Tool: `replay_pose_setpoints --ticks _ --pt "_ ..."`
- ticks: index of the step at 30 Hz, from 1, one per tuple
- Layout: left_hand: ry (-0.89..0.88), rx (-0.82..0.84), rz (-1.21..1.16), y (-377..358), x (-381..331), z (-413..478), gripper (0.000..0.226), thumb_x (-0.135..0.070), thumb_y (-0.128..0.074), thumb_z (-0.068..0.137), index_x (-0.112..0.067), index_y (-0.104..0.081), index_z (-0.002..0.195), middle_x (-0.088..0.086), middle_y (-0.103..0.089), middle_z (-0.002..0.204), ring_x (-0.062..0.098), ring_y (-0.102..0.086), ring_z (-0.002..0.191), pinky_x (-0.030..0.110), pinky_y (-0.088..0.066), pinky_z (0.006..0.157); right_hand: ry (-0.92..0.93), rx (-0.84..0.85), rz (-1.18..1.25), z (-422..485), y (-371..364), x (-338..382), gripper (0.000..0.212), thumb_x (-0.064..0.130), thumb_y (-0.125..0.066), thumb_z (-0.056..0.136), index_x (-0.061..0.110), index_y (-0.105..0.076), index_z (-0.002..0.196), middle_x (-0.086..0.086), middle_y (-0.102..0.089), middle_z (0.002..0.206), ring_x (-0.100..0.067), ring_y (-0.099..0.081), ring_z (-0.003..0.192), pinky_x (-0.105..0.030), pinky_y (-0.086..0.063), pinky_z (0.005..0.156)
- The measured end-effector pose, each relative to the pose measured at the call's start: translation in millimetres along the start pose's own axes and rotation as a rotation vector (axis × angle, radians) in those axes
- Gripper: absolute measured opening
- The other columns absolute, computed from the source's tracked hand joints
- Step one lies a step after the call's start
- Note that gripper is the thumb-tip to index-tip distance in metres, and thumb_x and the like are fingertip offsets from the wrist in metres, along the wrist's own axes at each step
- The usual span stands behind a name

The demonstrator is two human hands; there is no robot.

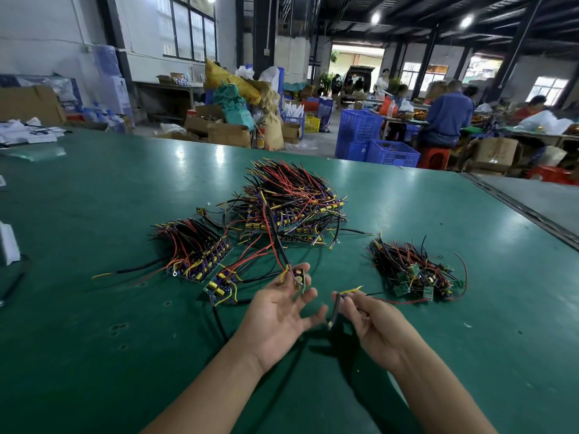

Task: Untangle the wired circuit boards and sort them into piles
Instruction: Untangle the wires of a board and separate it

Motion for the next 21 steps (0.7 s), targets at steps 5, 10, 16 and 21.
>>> replay_pose_setpoints --ticks 5,10,16,21 --pt "0.017 0.105 -0.101 -12.8 2.2 -5.3 0.028 -0.016 -0.076 0.071 0.000 -0.071 0.094 0.012 -0.064 0.080 0.027 -0.067 0.069 0.055 -0.057 0.079 0.012 0.082 -0.066 -3.9 -7.9 -5.3 0.016 -0.010 -0.050 0.093 -0.004 -0.056 0.079 -0.012 -0.059 0.071 -0.010 -0.066 0.055 -0.016 -0.055 0.051" --pt "-0.012 0.135 -0.143 -11.5 -0.6 -4.7 0.019 -0.010 -0.070 0.075 0.003 -0.073 0.088 0.013 -0.063 0.078 0.025 -0.068 0.070 0.046 -0.059 0.077 -0.007 0.254 -0.332 -10.8 -16.2 -8.9 0.026 -0.014 -0.044 0.089 0.006 -0.057 0.100 -0.015 -0.066 0.085 -0.026 -0.071 0.069 -0.035 -0.061 0.065" --pt "-0.009 0.076 -0.147 -4.7 3.5 0.2 0.029 -0.016 -0.051 0.086 -0.001 -0.076 0.085 0.012 -0.065 0.079 0.025 -0.071 0.074 0.048 -0.059 0.070 0.353 0.386 -0.915 -19.0 -27.2 -4.4 0.028 -0.008 -0.067 0.082 0.004 -0.063 0.107 -0.012 -0.070 0.091 -0.013 -0.062 0.081 -0.030 -0.053 0.077" --pt "0.031 -0.019 -0.005 -2.2 2.8 -3.9 0.025 -0.022 -0.058 0.078 -0.008 -0.073 0.092 0.006 -0.069 0.080 0.021 -0.073 0.072 0.036 -0.057 0.043 0.558 0.405 -1.348 -23.4 -30.1 -7.0 0.016 0.020 -0.071 0.083 0.009 -0.062 0.078 0.008 -0.049 0.061 -0.003 -0.041 0.056 -0.027 -0.037 0.056"
Point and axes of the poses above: each hand's wrist, its own z-axis towards the middle knuckle, its own y-axis out of the back of the hand, x = y × z, the point moved 6 cm from there along z, towards the middle knuckle
